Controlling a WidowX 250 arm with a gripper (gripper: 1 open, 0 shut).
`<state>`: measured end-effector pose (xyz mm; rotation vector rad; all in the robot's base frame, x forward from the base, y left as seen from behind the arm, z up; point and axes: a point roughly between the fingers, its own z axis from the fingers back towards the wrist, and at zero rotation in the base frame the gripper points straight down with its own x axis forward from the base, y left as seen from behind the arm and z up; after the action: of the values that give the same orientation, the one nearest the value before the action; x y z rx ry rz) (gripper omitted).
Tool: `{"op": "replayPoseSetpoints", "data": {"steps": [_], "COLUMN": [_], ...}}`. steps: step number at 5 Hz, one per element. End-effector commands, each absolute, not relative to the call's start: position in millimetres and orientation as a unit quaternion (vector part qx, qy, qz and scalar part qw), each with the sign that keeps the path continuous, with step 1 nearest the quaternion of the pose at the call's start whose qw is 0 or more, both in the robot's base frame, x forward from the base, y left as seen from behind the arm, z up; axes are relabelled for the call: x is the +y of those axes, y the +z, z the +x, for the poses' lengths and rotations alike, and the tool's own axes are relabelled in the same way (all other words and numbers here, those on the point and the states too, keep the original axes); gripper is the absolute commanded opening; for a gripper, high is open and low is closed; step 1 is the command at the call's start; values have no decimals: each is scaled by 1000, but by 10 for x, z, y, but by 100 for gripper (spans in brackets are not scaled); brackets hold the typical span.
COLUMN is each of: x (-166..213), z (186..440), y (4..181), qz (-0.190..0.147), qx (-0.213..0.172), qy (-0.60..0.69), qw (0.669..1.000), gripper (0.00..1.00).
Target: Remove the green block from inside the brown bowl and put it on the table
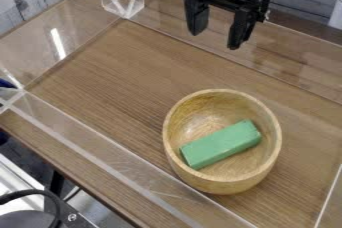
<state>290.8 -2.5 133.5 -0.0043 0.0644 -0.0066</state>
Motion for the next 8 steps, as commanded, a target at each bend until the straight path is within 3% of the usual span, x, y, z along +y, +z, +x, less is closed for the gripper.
{"op": "replayPoseSetpoints", "data": {"steps": [1, 4, 5, 6, 7, 8], "x": [-77, -824, -797, -736, -679, -626], "z": [2857, 2711, 2604, 2551, 2527, 2504], "y": [1272, 774, 724, 672, 669, 715], "qz": [-6, -4, -11, -19, -34, -48], "qx": [40, 85, 98, 109, 104, 93], "qy": [10, -72, -65, -48, -50, -53], "qw": [999, 994, 993, 993, 993, 993], "gripper": [100, 100, 100, 0, 100, 100]}}
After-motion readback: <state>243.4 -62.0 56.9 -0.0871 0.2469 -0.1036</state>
